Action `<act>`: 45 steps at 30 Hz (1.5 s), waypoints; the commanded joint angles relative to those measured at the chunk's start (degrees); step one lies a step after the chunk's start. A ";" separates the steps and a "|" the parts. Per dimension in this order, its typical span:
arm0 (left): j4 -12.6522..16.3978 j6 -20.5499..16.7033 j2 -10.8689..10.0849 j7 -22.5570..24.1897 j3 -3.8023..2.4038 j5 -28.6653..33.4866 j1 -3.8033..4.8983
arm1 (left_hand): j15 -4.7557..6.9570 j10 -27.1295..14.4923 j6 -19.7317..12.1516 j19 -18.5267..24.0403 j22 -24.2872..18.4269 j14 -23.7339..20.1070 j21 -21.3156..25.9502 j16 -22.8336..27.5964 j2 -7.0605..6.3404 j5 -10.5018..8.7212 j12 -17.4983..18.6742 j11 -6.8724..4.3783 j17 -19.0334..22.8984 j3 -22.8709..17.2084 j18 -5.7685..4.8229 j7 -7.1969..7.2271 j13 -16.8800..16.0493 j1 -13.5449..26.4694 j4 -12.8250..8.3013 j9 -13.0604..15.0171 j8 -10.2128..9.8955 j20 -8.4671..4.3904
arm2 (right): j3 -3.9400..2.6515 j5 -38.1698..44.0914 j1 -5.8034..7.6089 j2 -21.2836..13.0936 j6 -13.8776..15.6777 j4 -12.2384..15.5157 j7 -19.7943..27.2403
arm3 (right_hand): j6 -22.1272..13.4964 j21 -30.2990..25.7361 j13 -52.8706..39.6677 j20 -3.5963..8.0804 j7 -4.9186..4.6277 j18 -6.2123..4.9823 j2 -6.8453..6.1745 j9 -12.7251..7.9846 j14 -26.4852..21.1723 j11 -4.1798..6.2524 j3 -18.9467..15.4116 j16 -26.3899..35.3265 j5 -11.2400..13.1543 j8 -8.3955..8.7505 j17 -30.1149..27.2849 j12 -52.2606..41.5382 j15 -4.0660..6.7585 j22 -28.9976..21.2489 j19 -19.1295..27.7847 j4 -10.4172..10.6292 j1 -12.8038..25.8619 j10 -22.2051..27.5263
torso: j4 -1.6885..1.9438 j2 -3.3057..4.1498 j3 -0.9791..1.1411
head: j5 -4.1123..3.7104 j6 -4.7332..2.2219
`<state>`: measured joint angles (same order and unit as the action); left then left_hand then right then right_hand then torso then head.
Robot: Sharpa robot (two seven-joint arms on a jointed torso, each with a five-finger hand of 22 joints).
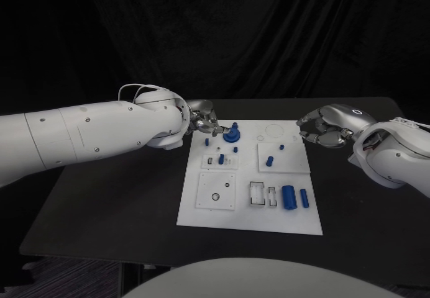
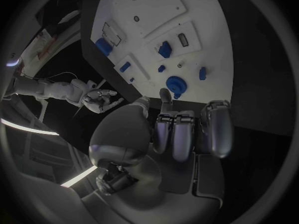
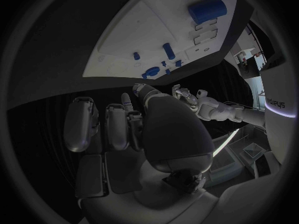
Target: Assemble the parts on the task board
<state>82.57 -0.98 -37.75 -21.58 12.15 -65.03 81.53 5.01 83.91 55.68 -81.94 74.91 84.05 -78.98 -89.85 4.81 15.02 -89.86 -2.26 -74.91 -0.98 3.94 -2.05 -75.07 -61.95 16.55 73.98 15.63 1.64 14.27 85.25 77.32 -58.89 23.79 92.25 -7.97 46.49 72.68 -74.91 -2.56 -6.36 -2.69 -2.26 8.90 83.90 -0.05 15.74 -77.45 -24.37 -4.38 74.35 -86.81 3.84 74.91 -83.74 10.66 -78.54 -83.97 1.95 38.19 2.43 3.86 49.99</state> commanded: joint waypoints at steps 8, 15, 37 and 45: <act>-5.79 17.36 4.76 -7.41 -0.01 6.21 0.90 | -1.25 6.09 1.59 -0.14 5.31 5.95 0.56 -0.15 0.82 0.43 -0.14 1.37 -15.09 2.94 -0.34 -1.05 -14.93 -2.12 0.01 -8.89 -7.43 0.94 | -0.04 0.12 -0.07 0.17 0.58 -0.14 -1.15 | 0.27 -0.31 -11.23 -0.33 -0.13 -1.14 0.11 -0.07 2.51 -0.51 0.21 0.28 -0.36 0.30 -0.05 0.37 -0.49 9.88 0.15 0.04 0.60 -2.21 | 0.15 -0.01 0.05 | -0.43 0.01; -9.02 20.15 7.19 -7.94 -0.01 6.39 0.90 | -1.51 6.09 2.76 -0.10 5.42 5.95 0.78 -0.15 1.15 -0.42 -0.14 1.64 -15.09 4.27 -0.31 -1.34 -14.93 -2.37 0.06 -12.65 -9.67 1.20 | -0.04 0.12 -0.07 0.46 0.55 -0.27 -1.05 | 0.29 -0.35 -11.11 -0.33 -0.12 -1.15 0.10 -0.08 2.51 -0.50 0.27 0.29 -0.38 0.30 -0.06 0.48 -0.48 9.87 0.16 0.06 0.67 -2.10 | 0.07 0.24 -0.09 | -0.45 0.01; -12.81 21.11 10.93 -8.45 0.00 6.44 -0.95 | -1.43 6.09 4.19 -0.22 5.62 5.95 0.76 -0.15 1.90 -0.96 -0.14 1.50 -15.09 4.89 -0.32 -1.15 -14.93 -2.37 -0.09 -14.29 -10.22 1.19 | -0.04 0.12 -0.09 0.87 0.38 -0.54 -0.83 | 0.32 -0.53 -10.45 -0.33 -0.10 -1.18 0.04 -0.11 2.47 -0.47 0.49 0.46 -0.50 0.31 -0.24 1.10 -0.46 9.82 0.21 -0.02 0.67 -1.47 | 0.10 0.21 -0.19 | -0.60 0.01; -13.49 21.55 11.44 -8.67 0.00 6.45 -1.61 | -1.35 6.09 4.61 -0.19 5.67 5.95 0.92 -0.15 2.36 -2.93 -0.14 1.44 -15.09 4.41 -0.30 -1.12 -14.93 -3.34 -0.45 -15.33 -10.73 1.12 | -0.04 0.12 -0.09 0.93 0.35 -0.56 -0.82 | 0.31 -0.53 -10.31 -0.32 -0.10 -1.18 0.02 -0.12 2.46 -0.47 0.54 0.49 -0.52 0.31 -0.27 1.23 -0.46 9.82 0.20 -0.05 0.66 -1.34 | 0.22 0.08 -0.12 | -0.70 0.01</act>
<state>69.13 19.62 -26.49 -30.17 12.21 -59.07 80.06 3.78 84.00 59.70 -82.12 74.91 84.05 -78.30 -89.85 6.93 12.28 -89.86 -0.93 -74.91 3.52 3.95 -3.18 -75.09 -65.09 16.27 58.69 5.10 2.68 14.26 85.23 77.32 -57.98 23.80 91.70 -8.10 46.48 72.47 -74.90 -2.56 -6.35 -2.69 -2.26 8.87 83.90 -0.05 16.06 -77.19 -24.59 -4.38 74.16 -85.91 3.84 74.91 -83.75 10.66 -78.54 -83.97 2.10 38.31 2.25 3.30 49.99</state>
